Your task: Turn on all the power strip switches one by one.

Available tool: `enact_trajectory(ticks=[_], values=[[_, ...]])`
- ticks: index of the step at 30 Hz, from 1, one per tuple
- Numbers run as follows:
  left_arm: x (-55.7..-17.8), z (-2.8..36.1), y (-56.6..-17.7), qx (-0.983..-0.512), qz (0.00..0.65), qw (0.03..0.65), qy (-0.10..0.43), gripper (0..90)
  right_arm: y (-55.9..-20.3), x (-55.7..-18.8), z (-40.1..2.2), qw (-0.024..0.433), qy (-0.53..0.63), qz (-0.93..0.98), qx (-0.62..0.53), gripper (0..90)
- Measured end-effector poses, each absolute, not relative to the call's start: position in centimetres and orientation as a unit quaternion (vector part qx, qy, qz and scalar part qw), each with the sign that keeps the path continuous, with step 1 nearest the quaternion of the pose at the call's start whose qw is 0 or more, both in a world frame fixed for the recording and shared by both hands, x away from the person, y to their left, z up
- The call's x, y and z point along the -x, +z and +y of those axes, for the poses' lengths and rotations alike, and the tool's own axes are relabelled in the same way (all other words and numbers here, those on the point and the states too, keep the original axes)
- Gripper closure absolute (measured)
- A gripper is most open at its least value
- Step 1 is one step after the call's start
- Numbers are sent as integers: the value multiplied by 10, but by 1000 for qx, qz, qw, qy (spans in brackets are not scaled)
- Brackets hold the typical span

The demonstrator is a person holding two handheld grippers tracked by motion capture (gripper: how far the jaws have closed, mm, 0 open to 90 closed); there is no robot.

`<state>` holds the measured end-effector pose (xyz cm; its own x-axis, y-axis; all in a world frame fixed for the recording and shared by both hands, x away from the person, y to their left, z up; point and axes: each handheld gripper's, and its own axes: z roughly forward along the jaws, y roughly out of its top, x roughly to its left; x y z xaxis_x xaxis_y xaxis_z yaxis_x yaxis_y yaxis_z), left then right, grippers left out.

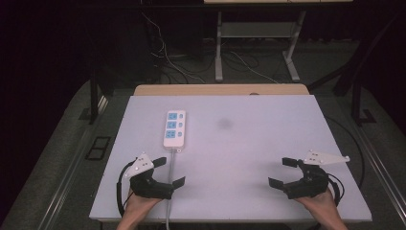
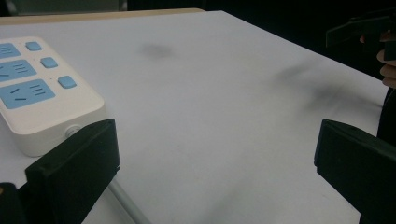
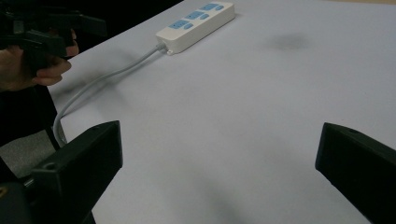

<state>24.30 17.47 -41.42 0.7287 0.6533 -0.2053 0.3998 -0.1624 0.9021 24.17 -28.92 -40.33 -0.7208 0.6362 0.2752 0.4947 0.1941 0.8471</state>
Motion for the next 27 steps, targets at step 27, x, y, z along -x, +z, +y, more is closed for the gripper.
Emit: enact_trajectory(ticks=[27], values=[[-241, 167, -405, -776, 334, 528, 94, 0, -405, -240, -300, 62, 510, 766, -386, 5]])
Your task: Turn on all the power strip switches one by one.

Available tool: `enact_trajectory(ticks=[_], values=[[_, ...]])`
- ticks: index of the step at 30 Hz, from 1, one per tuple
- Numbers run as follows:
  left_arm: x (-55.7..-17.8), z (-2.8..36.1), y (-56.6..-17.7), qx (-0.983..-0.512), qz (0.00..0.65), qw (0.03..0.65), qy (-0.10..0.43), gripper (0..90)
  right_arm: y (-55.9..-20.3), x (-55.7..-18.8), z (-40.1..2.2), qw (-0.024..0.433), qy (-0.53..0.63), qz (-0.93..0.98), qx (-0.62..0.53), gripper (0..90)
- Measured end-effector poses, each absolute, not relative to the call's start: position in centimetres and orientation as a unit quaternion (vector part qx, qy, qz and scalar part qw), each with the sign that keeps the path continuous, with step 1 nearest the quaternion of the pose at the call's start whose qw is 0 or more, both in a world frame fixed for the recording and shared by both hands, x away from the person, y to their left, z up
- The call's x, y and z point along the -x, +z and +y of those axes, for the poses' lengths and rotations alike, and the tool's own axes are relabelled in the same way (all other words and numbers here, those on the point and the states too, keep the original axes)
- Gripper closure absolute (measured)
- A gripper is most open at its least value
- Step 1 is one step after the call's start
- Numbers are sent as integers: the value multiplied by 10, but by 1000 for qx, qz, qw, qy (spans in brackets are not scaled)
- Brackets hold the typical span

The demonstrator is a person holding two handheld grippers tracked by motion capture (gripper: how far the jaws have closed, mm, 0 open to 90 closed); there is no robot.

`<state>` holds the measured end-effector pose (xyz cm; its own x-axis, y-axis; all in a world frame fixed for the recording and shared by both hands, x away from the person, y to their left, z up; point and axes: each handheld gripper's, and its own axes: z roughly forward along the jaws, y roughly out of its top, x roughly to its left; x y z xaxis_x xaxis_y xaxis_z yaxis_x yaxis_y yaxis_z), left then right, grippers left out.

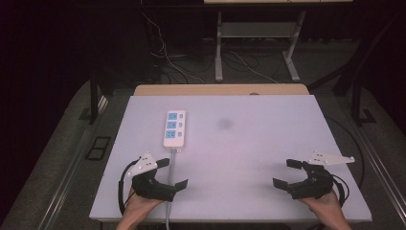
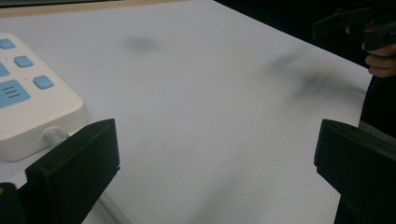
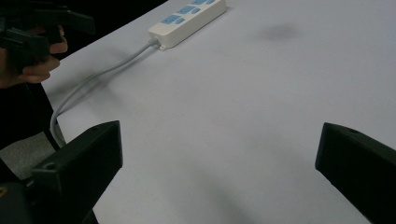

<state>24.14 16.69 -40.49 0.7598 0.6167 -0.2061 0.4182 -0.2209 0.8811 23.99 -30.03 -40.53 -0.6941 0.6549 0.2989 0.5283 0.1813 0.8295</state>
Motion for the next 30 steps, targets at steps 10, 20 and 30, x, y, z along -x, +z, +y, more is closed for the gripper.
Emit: enact_trajectory(ticks=[10, 20, 30], values=[[-246, 168, -399, -788, 330, 512, 82, 0, -407, -241, -301, 60, 506, 768, -389, 5], [-254, 173, -385, -797, 326, 502, 84, 0, -409, -241, -301, 61, 501, 772, -387, 5], [-263, 176, -369, -804, 322, 492, 86, 0, -409, -241, -301, 62, 499, 773, -387, 5]])
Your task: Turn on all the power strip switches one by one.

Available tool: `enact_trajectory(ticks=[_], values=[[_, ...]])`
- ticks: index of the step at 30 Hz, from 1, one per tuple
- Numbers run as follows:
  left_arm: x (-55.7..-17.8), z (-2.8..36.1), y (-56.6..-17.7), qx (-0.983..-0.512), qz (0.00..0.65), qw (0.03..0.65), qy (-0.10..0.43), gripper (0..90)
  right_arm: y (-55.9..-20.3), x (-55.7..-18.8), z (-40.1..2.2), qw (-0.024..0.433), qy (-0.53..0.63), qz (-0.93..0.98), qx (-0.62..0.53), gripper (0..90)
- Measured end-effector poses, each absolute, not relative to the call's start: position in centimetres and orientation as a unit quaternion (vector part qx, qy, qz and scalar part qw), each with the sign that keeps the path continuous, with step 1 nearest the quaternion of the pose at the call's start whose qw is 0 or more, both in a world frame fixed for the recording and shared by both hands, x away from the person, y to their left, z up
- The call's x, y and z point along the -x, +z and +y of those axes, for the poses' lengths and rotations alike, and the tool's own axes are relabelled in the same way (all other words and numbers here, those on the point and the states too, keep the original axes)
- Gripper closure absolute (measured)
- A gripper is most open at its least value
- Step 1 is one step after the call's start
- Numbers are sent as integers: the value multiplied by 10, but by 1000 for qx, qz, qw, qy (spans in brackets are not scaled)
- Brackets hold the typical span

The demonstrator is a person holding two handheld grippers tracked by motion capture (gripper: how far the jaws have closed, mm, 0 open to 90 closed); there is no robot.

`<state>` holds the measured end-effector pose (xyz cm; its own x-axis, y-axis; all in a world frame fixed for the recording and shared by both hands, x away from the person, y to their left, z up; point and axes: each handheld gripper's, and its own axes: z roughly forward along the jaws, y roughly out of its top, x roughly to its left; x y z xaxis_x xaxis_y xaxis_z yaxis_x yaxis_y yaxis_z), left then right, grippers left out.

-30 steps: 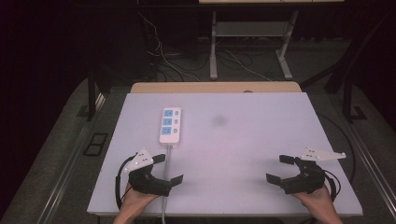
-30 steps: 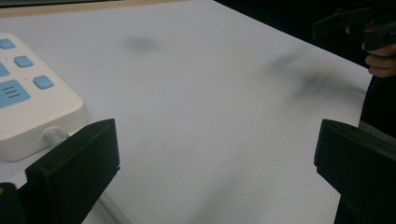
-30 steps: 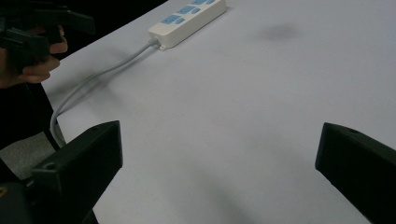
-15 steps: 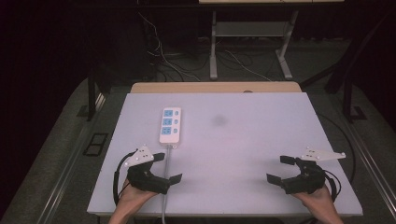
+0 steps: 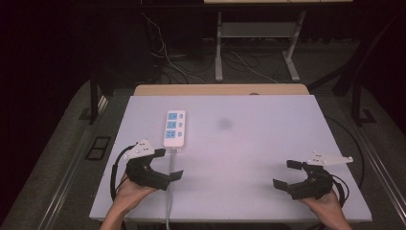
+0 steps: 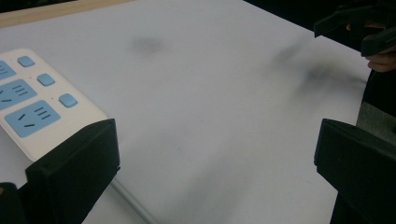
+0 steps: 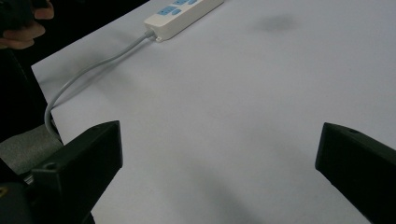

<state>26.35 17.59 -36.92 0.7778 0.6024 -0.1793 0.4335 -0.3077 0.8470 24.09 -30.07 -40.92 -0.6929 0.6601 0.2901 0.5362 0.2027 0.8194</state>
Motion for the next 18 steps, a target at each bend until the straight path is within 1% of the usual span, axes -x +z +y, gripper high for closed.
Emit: enact_trajectory(ticks=[18], values=[[-290, 172, -348, -819, 312, 469, 104, 0, -409, -240, -302, 69, 495, 774, -388, 5]])
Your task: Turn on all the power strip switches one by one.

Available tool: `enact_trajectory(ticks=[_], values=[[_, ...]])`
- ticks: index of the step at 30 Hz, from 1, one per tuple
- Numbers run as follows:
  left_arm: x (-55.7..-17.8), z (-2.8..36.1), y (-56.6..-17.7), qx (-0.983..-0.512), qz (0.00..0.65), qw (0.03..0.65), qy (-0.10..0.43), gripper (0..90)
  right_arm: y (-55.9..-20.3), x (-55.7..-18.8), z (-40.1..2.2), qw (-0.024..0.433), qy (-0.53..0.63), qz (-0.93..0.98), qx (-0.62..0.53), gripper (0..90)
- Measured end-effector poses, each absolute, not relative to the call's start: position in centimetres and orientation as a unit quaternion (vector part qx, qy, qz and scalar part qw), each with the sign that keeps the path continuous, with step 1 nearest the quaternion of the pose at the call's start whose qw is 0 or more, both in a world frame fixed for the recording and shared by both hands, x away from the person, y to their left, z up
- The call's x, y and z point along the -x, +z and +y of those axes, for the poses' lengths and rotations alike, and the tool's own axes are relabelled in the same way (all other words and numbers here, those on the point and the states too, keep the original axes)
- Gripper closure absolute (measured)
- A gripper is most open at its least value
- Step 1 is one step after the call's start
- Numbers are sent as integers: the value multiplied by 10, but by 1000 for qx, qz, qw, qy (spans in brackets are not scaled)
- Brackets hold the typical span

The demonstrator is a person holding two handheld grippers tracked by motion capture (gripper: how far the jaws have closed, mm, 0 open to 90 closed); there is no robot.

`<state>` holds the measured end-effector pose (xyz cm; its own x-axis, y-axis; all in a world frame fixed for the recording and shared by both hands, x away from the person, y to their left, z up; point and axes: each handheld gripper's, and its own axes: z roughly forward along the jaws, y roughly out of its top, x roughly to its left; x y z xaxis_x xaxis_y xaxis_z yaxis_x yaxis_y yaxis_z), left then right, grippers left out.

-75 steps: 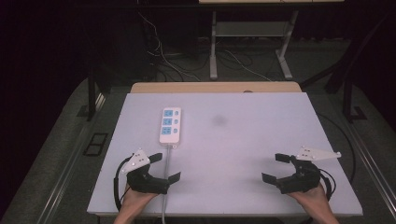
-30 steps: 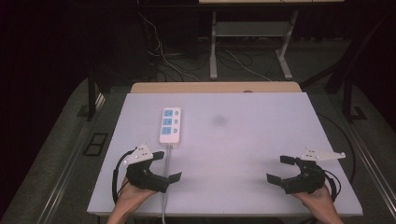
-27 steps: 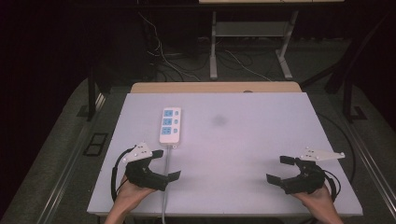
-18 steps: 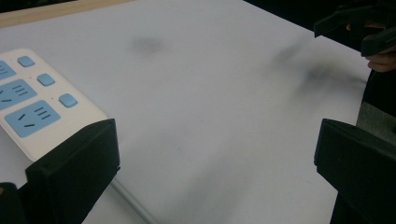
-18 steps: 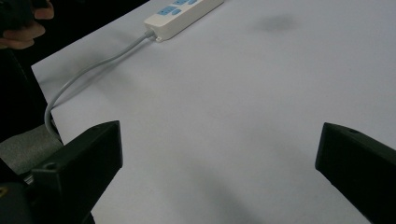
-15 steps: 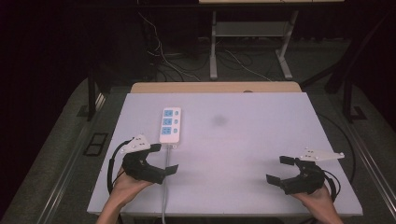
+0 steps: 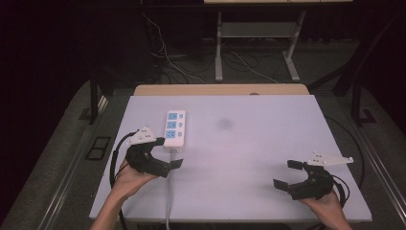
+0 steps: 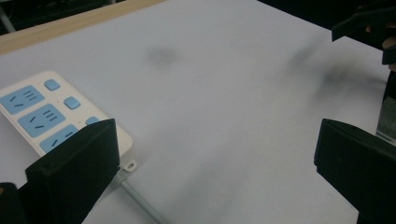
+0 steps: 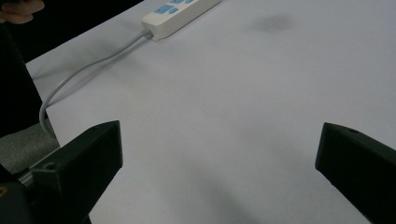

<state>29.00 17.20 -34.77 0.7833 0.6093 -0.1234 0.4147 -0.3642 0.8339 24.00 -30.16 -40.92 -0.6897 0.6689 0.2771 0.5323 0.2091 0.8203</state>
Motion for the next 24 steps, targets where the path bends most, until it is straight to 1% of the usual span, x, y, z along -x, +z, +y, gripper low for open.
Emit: enact_trajectory(ticks=[14, 24], values=[[-315, 170, -334, -832, 312, 446, 106, 0, -409, -239, -303, 70, 495, 774, -389, 5], [-331, 174, -327, -833, 316, 441, 106, 0, -409, -239, -303, 69, 495, 774, -389, 5]])
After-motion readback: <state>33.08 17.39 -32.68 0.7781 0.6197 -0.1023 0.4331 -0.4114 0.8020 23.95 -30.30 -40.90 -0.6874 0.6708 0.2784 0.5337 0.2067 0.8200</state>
